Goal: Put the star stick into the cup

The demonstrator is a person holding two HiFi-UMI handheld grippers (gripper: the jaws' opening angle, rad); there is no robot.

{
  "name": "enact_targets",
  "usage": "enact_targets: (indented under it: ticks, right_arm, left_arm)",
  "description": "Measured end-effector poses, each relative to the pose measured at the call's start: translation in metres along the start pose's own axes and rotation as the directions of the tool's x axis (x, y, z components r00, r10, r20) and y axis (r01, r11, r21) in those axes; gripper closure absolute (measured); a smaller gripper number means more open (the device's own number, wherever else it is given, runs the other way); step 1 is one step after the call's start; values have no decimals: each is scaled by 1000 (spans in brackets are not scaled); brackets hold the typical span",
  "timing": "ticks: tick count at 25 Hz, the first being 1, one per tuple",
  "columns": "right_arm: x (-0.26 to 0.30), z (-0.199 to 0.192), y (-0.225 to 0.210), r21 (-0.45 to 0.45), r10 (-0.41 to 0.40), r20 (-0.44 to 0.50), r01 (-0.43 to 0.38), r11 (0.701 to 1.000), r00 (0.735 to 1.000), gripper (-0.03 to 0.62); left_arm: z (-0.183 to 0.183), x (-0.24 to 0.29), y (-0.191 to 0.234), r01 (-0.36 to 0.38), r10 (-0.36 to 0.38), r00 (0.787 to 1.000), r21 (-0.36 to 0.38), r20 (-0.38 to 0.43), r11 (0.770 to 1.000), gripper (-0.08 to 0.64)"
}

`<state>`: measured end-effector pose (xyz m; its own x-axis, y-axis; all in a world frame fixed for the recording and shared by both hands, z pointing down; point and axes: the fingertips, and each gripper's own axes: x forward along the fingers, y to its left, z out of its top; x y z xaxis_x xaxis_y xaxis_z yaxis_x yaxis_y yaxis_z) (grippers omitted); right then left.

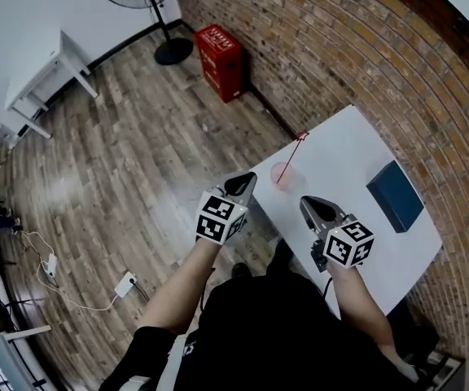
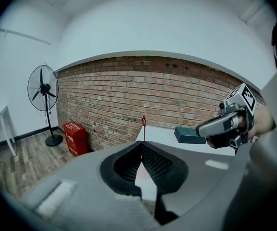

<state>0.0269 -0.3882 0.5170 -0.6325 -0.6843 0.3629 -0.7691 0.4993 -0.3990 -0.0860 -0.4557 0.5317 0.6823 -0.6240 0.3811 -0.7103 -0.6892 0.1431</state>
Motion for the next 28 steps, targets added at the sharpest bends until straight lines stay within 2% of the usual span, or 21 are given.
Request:
enact_targets:
  ticks: [2,5,9,14,20,24,28]
  right_arm:
    - [0,-3,13,-8,4,0,-4,1000,1000,592]
    - [-3,-7,30,-17,-2,8,2,1000,1000,592]
    - [-8,-12,52,-43,2,21,-1,999,1000,592]
    - [-13,-16,72,-74,19,40,-16,997,999,592]
    - [-18,5,75,-119,54,77,-44,992,996,592]
    - [-31,38,82,-161,86,135,-64,985,987,592]
    - [-61,68,82,-224,125,200,-79,971,972,594]
  left_arm:
    - [1,-17,3,-4,3,1000,43,8,999,554]
    - [10,-43,5,-9,7,999,56,47,998,554]
    - [23,-74,11,-35,30,992,37,123,999,554]
    - [31,-103,15,-55,57,986,-13,158,998,555]
    - [37,-128,25,-128,134,978,-49,160,991,555]
    - [43,-138,33,-176,188,971,-92,151,980,555]
    - [54,-137,24,-193,209,965,-114,156,975,555]
